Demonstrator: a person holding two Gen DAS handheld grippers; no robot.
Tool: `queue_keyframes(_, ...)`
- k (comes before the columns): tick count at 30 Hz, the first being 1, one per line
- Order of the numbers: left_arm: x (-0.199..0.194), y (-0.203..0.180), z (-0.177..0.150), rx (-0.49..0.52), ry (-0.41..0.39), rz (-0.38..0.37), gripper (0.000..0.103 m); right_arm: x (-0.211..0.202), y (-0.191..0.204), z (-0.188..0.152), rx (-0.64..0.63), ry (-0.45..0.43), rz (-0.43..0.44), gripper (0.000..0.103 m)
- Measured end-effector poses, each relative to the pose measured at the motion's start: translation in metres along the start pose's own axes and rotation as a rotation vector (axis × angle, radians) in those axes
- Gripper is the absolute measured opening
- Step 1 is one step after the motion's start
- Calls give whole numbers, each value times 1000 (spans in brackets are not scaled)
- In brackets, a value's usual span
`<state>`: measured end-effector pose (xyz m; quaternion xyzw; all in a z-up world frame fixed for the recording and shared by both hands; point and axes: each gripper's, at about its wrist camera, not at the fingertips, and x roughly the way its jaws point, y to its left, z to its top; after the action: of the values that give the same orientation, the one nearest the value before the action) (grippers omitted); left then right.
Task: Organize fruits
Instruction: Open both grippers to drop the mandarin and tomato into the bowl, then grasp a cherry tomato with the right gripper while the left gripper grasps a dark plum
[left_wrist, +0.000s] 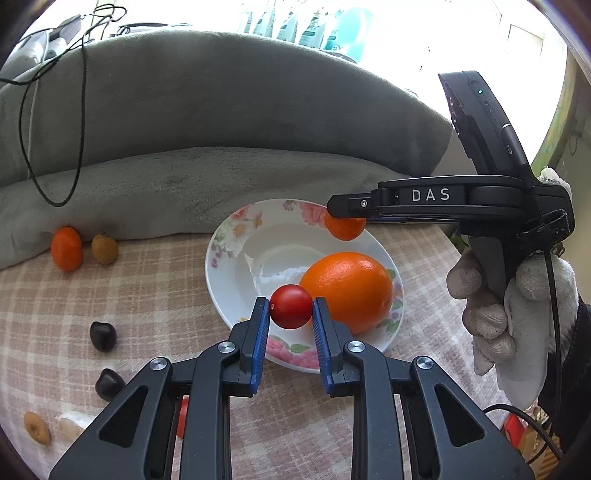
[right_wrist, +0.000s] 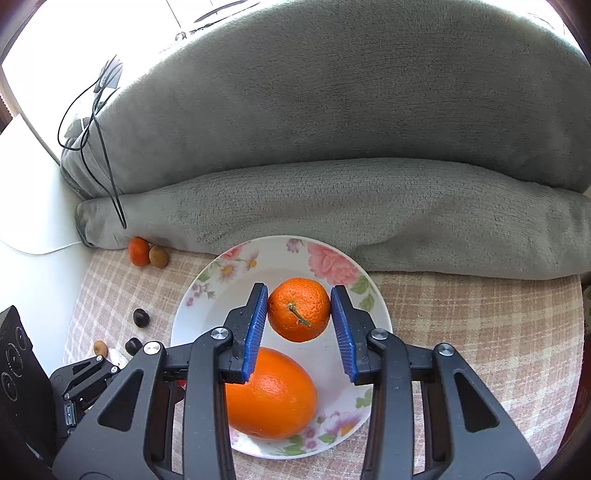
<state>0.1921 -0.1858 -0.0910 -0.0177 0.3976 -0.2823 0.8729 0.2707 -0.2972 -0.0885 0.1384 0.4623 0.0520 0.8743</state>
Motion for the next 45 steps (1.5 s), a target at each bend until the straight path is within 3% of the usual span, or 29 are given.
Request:
queue_keyframes(2,0,-3,1,5,-5,1,22,0,-1,1,8,1,4,39)
queue_keyframes(4,-1,-3,1,9,-2,1,24,-2,-2,1,17,-11,6,55)
queue_keyframes(5,-1,-3,1,9,-2,1,37,-5,-2,1,18,-26,1,69)
queue_keyframes(6,-1,-4,1,10,-5,2,49,-7,-2,1,18,-39,-4,75)
queue_keyframes(10,-3,-5,2,15,-12,6,55,-13,-1,3,22,-54,5,77)
queue_keyframes(14,-7,-5,1,18,-19,3,66,-20,1,2,20,-85,0,89)
queue_keyframes(16,-10,-3,1,16,-22,4,70,-24,4,3,14,-94,-4,90)
queue_keyframes(29,-36,23,3,-19,-40,39,70,-52,35,-8,-48,-141,39,91)
queue_keyframes(45,-77,93,-10,-96,-74,177,70,-66,81,-28,-132,-137,121,91)
